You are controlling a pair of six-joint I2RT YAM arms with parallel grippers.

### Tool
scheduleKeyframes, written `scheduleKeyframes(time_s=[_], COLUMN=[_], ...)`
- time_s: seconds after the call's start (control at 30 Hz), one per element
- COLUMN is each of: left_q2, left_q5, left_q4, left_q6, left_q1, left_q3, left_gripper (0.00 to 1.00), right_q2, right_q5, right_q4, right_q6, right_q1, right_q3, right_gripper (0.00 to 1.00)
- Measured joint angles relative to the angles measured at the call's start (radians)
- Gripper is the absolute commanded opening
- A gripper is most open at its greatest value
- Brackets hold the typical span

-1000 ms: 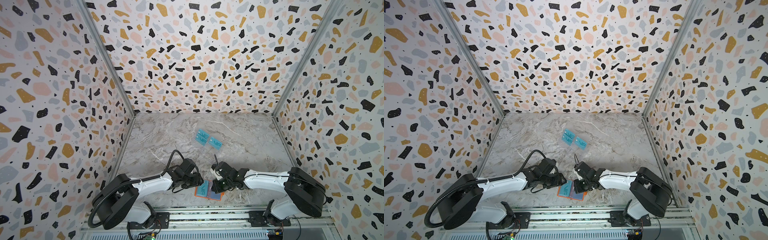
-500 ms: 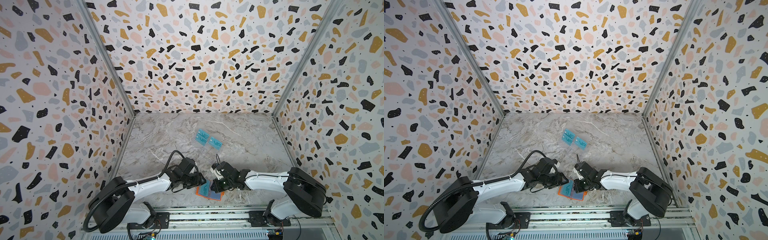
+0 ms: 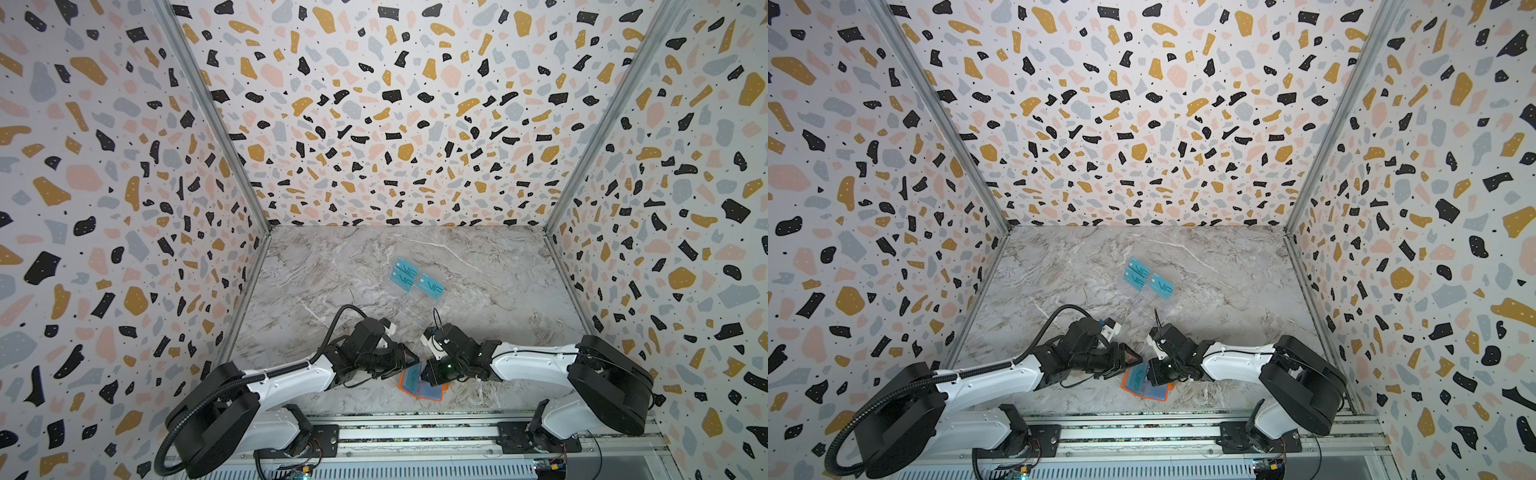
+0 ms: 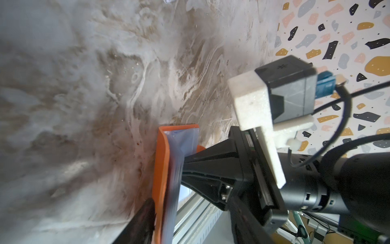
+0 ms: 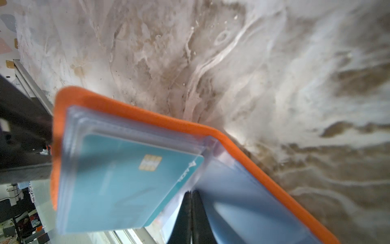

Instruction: Put the credit cards into the card holder

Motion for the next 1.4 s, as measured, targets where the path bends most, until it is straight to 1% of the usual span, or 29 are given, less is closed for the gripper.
scheduleKeyframes(time_s=[0.17, 0.3, 0.33, 0.4, 0.47, 0.57, 0.8, 0.9, 1.03, 1.17, 1.3, 1.4], left_q2=[0.028, 0.077, 0.087, 0.103, 0.109, 0.108, 0.119, 0.142, 0.166, 0.189, 0.192, 0.203], left_q5=[-0.021, -0.046, -0.056, -0.077, -0.098, -0.143, -0.267, -0.303, -0.352, -0.426, -0.504, -0.539], left_q4=[-0.059, -0.086, -0.097, -0.129, -0.150, -0.188, -0.336, -0.390, -0.471, -0.573, -0.651, -0.686], left_q6=[0.035, 0.054, 0.059, 0.072, 0.081, 0.092, 0.148, 0.183, 0.229, 0.264, 0.270, 0.269], left_q1=[-0.026, -0.049, -0.054, -0.060, -0.064, -0.064, -0.064, -0.064, -0.060, -0.058, -0.057, -0.057], left_q3=[0.038, 0.054, 0.059, 0.077, 0.092, 0.110, 0.214, 0.261, 0.296, 0.358, 0.393, 0.404], left_gripper=[0.54, 0.45, 0.41, 0.26, 0.14, 0.07, 0.07, 0.07, 0.08, 0.08, 0.09, 0.10], right_q2=[-0.003, -0.004, -0.006, -0.012, -0.016, -0.028, -0.079, -0.077, -0.038, 0.025, 0.039, 0.040], right_q5=[0.003, 0.004, 0.005, 0.015, 0.019, 0.028, 0.070, 0.080, 0.084, 0.097, 0.103, 0.100], right_q4=[0.001, 0.001, 0.000, 0.000, -0.002, -0.012, -0.082, -0.086, -0.090, -0.107, -0.108, -0.097], right_q6=[0.000, 0.000, 0.000, 0.000, 0.000, -0.003, -0.035, -0.056, -0.090, -0.125, -0.142, -0.150], right_q1=[0.000, 0.000, 0.000, 0.000, -0.001, -0.001, -0.016, -0.035, -0.063, -0.082, -0.092, -0.099], right_q3=[-0.002, -0.002, -0.002, -0.004, -0.005, -0.005, 0.042, 0.068, 0.100, 0.144, 0.162, 0.164], right_gripper=[0.07, 0.07, 0.06, 0.05, 0.05, 0.05, 0.14, 0.16, 0.18, 0.19, 0.20, 0.20])
